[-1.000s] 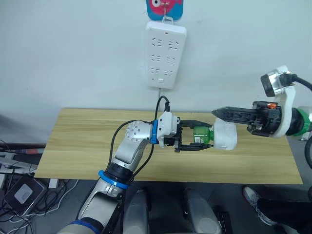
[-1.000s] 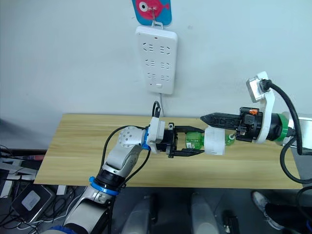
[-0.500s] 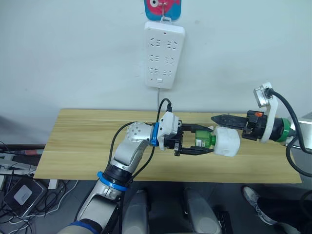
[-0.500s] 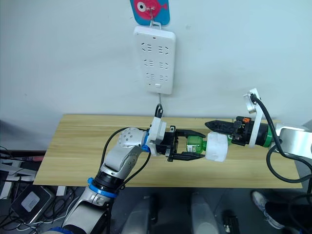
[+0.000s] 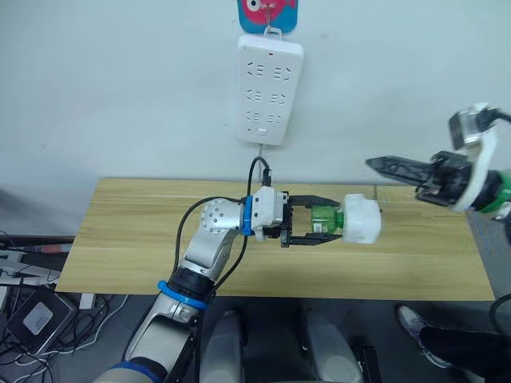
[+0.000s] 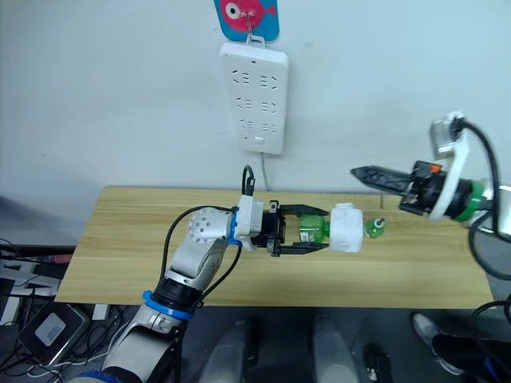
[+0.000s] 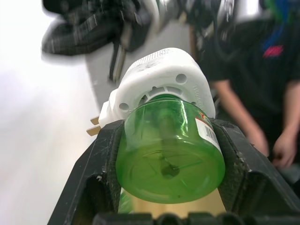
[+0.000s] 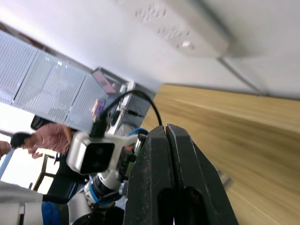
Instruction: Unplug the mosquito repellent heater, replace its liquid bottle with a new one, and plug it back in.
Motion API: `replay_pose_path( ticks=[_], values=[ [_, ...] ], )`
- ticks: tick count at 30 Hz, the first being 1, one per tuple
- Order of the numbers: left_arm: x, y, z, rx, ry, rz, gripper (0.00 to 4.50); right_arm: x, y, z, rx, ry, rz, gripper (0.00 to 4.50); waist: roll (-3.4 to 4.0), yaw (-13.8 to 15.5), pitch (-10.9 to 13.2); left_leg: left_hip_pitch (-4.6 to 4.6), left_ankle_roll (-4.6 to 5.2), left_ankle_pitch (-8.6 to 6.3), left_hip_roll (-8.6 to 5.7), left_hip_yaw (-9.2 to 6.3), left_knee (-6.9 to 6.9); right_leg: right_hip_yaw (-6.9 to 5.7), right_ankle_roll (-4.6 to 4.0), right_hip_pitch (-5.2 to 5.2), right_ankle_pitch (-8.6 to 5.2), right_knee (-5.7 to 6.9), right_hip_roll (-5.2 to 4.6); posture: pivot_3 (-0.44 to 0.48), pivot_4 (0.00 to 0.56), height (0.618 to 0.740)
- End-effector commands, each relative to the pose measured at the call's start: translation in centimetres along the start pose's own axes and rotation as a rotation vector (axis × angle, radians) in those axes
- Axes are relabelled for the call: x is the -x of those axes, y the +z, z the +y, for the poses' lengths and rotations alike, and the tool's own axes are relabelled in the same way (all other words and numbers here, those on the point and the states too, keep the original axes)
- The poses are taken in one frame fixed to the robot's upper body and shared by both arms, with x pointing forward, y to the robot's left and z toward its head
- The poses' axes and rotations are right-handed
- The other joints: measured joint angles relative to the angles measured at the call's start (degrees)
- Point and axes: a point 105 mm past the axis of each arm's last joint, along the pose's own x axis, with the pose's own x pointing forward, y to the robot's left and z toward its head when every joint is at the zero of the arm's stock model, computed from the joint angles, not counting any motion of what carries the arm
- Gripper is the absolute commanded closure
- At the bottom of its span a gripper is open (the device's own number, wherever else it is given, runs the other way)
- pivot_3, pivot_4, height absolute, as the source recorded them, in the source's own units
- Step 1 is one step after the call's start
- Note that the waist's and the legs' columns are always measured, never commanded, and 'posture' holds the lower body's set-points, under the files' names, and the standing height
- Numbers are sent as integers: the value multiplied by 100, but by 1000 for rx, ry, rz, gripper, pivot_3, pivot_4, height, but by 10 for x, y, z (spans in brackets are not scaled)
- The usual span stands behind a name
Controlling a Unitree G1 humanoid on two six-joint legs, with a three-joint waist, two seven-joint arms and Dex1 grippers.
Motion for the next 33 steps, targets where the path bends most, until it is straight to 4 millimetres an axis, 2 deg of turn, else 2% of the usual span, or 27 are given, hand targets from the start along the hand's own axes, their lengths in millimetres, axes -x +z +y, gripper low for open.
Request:
replay_pose_path(
  ticks=[1,6,11,18,22,33],
  values=[
    [5,12,10,-226,69,-72,2200,16,2,4,13,-20,-8,3571,0,4,0,-1,0,0,0,0,0,0,0,0,0,-1,-1,-192,322,740],
    [13,14,18,-419,144,-110,2200,24,-22,0,-12,-51,50,1775,0,5,0,-2,0,0,-3,4,2,2,0,0,0,-1,-3,-201,320,740],
    [13,16,22,-497,145,-133,2200,21,-37,1,-35,-15,77,25,0,-28,0,0,0,0,-3,5,5,3,1,0,1,7,-2,-208,315,740],
    [8,18,20,-508,115,-160,2200,11,-50,7,-32,25,126,25,1,-36,0,1,0,0,-2,3,4,2,1,0,0,9,1,-203,312,740],
    [6,18,18,-467,101,-168,2200,5,-50,16,-11,83,151,25,1,-41,0,1,0,0,-3,2,5,2,1,0,0,9,1,-200,313,740],
    [3,17,7,-428,39,-168,2200,-9,-49,19,-22,137,187,25,1,-66,0,1,0,1,-2,-2,5,-1,1,0,0,10,1,-189,314,740]
  ],
)
